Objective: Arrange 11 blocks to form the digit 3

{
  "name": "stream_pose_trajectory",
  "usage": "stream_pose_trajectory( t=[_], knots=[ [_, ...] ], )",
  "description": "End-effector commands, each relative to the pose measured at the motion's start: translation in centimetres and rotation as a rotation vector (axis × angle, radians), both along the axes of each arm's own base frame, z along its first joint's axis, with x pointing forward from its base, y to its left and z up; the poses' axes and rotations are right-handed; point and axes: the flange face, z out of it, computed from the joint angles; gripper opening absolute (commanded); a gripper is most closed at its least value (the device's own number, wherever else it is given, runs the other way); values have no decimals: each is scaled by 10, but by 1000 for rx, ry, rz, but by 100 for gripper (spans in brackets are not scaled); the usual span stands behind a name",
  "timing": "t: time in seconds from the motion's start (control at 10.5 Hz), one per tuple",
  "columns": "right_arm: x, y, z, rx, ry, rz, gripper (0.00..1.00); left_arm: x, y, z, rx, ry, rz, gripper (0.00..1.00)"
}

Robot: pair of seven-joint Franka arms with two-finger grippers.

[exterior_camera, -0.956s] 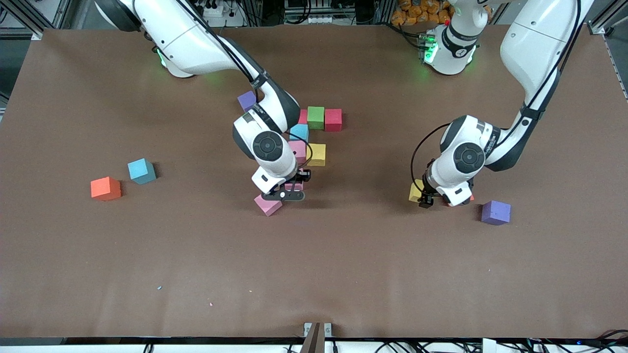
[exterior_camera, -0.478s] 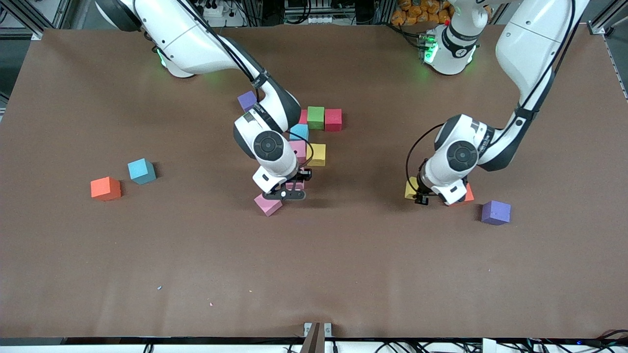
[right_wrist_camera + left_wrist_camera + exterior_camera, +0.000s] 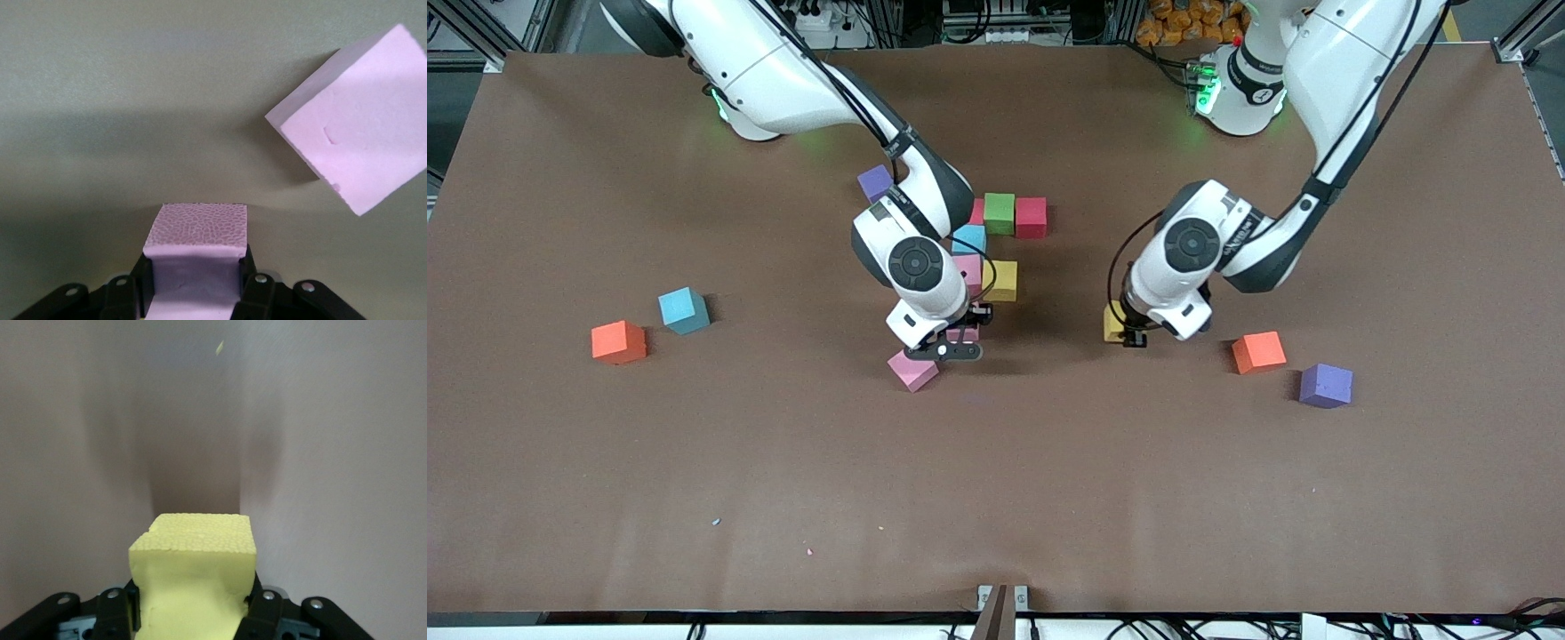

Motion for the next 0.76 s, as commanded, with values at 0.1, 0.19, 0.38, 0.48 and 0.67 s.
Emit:
stream_pose_trajectory(
  t=[0.1,0.19,0.38,0.48,0.67],
  knots=[
    [-7,5,-1,-1,25,10,0,-31,-45,11,-2,-5,54,20],
    [-8,5,-2,-1,27,13,0,-39,-56,10,-3,-9,47,20],
    [-13,7,-4,1,33,44,0,-39,-61,6,-10,-1,49,20],
    [-13,6,-4,1,33,45,0,-44,-66,3,-8,4,42,20],
    [-14,6,-4,0,36,46,0,-55,-83,-1,-17,9,16,20]
  ],
)
